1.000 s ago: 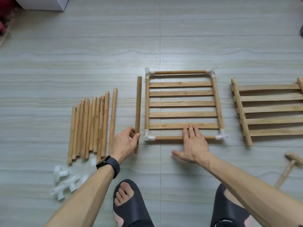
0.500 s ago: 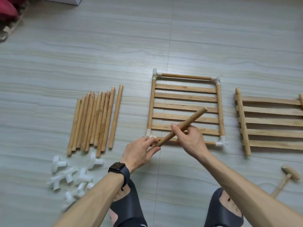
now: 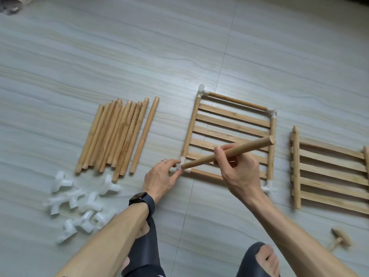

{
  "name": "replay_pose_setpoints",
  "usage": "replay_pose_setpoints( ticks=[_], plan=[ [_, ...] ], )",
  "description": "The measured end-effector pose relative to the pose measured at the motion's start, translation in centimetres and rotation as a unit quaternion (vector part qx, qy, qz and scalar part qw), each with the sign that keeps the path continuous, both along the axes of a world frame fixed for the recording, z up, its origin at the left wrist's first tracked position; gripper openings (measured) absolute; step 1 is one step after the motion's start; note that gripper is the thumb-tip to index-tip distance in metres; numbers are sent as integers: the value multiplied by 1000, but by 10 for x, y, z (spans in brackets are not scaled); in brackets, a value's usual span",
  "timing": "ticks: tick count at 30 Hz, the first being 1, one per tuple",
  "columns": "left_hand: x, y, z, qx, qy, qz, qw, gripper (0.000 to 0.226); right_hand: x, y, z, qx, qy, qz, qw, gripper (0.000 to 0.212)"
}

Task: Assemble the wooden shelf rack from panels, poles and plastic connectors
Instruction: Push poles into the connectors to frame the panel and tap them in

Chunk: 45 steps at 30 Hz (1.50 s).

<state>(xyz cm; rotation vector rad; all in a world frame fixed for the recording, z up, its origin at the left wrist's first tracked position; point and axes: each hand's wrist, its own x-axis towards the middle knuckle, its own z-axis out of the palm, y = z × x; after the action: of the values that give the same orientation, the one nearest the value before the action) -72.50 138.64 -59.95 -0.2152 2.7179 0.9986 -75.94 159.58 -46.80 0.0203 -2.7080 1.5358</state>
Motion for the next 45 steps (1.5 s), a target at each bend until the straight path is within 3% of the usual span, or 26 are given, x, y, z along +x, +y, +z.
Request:
replay_pose_setpoints(
  ticks=[17,24,32,37,41,45],
  plan=[
    [-14,-4,8,-18,-40,-7,999,21,-6,-27,8,54,66,38,996,17],
    [-17,-6,8,-31,-31,-51,998,24,-17,-16,0,34,3,-10,999,22],
    [-19,-7,2,-91,-18,-95,991,27,-6,-39,7,133,77,146,977,25],
    [-16,-6,4,-90,-26,-90,992,24,-7,-42,9,150,72,157,973,27],
    [-18,-12,8,-89,-40,-111,989,23,-5,-43,9,169,39,203,964,42],
    [-19,-16,15,-80,-54,-121,988,21,1,-47,10,179,25,210,961,40]
  ],
)
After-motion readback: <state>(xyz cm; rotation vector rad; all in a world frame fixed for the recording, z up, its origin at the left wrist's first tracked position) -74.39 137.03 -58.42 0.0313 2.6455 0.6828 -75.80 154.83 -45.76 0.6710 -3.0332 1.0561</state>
